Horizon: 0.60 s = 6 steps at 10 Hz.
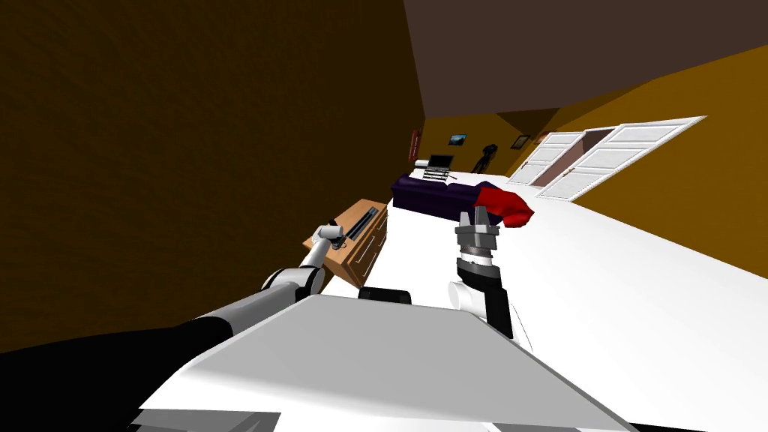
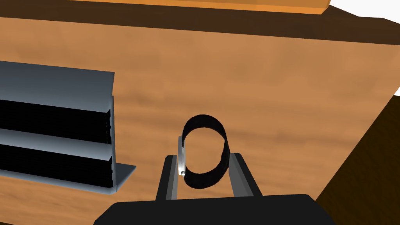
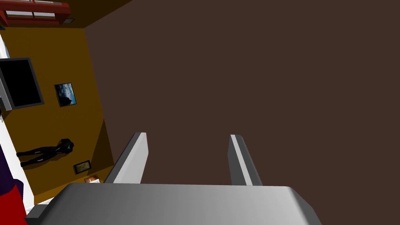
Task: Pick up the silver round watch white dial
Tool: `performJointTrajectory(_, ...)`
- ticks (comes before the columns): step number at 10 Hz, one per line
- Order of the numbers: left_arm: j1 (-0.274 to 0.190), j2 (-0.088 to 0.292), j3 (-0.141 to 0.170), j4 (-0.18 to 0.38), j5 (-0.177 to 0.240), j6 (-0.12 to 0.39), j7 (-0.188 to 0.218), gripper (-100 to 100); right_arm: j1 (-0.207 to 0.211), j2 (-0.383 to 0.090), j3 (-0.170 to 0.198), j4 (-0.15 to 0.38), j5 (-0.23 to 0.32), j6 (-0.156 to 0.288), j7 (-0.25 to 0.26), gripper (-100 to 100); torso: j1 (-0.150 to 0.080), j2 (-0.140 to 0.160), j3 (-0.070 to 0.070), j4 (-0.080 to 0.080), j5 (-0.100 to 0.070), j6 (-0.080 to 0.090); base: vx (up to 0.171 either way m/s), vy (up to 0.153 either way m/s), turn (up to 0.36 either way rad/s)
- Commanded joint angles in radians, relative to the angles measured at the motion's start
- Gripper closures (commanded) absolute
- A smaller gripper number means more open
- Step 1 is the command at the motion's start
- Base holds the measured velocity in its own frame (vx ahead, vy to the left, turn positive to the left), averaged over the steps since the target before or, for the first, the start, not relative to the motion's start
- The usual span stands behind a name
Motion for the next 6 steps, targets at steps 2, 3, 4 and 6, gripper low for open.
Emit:
performJointTrajectory(2,-0.011,0.007,0.006,-0.016,0.001,0.028,-0.007,100,0.000,0.000,0.000,0.000,0.000,0.000,0.000,0,0.000,0.000,0.000,0.000,0.000,0.000,-0.013,-0.014,0.004)
performJointTrajectory(3,-0.015,0.009,0.009,-0.026,0.002,0.042,-0.011,100,0.000,0.000,0.000,0.000,0.000,0.000,0.000,0,-0.001,0.002,0.001,0.000,0.000,-0.001,-0.048,-0.043,0.035)
performJointTrajectory(4,-0.019,0.012,0.013,-0.037,0.003,0.057,-0.014,100,0.000,0.000,0.000,0.000,0.000,0.000,0.000,0,-0.002,0.003,0.002,0.000,0.001,-0.002,-0.047,-0.039,0.023)
performJointTrajectory(6,-0.013,0.008,0.009,-0.039,0.001,0.051,-0.011,0,0.000,0.000,0.000,0.000,0.000,0.000,0.000,0,0.000,0.002,0.001,-0.001,0.001,-0.001,-0.010,-0.008,0.003)
